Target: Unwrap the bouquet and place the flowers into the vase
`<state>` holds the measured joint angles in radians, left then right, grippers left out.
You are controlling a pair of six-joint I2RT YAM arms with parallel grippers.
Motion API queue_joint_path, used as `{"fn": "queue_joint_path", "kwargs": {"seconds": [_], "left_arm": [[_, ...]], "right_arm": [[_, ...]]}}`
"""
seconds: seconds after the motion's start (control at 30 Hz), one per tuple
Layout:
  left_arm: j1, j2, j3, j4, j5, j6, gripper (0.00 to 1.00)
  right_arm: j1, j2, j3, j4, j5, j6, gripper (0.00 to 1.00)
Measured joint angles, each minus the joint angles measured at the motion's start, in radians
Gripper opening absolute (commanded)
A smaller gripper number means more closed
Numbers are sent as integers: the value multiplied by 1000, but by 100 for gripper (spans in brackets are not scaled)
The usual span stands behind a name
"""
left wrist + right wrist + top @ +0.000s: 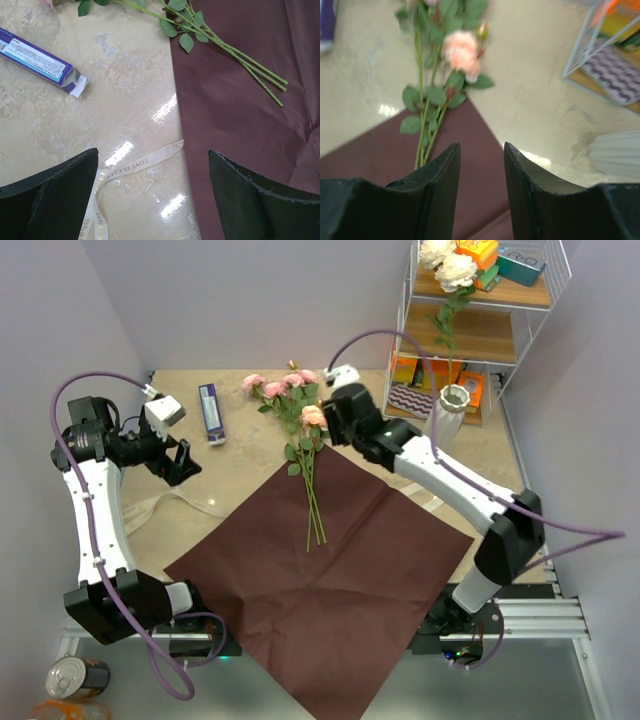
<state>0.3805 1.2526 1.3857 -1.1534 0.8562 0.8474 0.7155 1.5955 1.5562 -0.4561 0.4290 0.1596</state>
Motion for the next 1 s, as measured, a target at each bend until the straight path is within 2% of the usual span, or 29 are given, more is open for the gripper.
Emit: {"fn": "queue_joint_path", "kwargs": {"seconds": [0.23, 0.43, 0.53, 0.63, 0.73, 0.9, 1.0], "left_arm": [[0, -1, -2, 16, -3, -3, 95], [1, -7, -29, 39, -19, -10, 95], [1, -16, -56, 47, -26, -10, 96], [2, -32, -78, 59, -38, -10, 96], [2, -46, -92, 71, -47, -8, 97], [2, -53, -112, 90, -56, -6, 97], [3, -53, -124, 95, -63, -5, 97]], "right_arm": [[58, 220, -38, 25, -137, 15, 44], [53, 456, 157, 16, -180, 30, 40], [48, 554, 248, 11, -184, 39, 35], [42, 624, 312, 7, -186, 50, 29], [28, 671, 350, 4, -193, 68, 27], [-4, 719, 379, -2, -213, 94, 28], [-16, 734, 381, -3, -218, 102, 33]]}}
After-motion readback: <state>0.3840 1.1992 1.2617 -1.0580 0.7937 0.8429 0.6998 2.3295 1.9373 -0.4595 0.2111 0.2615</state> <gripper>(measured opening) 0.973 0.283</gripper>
